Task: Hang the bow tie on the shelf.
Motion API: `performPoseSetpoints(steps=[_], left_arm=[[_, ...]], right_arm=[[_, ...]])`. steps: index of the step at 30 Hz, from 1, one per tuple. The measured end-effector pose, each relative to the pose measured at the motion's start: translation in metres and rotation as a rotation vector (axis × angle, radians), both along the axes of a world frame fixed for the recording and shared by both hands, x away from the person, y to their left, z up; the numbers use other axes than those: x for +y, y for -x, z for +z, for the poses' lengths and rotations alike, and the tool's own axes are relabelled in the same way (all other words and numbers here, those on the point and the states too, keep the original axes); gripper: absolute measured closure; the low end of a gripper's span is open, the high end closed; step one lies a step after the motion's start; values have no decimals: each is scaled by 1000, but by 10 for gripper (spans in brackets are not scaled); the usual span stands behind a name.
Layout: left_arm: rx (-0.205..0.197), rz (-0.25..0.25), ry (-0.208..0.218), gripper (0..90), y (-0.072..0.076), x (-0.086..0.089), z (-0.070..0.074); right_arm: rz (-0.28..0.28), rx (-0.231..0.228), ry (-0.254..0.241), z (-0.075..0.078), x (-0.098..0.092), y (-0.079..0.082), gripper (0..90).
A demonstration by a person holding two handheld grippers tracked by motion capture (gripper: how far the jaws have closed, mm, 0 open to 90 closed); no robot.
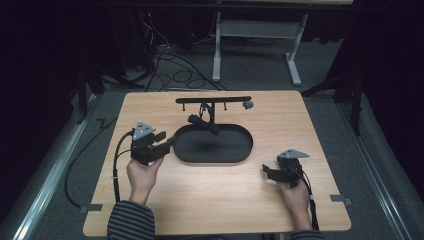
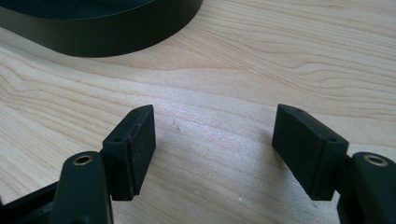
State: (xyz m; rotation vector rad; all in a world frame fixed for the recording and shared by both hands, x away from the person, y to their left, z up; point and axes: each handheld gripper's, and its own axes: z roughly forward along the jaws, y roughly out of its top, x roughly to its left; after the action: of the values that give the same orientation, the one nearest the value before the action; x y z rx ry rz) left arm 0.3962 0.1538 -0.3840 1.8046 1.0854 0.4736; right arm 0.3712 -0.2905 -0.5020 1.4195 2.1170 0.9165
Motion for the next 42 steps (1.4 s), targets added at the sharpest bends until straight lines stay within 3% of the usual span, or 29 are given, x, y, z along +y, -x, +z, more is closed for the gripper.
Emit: performPoseSetpoints(steps=[26,34,42], left_arm=[[32,4,1,550,10,15,-21],[26,16,16,550,15,20,-26],[47,29,17,543,18,24,-36]], right_arm=[[-3,1,3,0,1,0,316],[0,-1,7,0,1,0,314],[2,-1,10,0,1,0,313]])
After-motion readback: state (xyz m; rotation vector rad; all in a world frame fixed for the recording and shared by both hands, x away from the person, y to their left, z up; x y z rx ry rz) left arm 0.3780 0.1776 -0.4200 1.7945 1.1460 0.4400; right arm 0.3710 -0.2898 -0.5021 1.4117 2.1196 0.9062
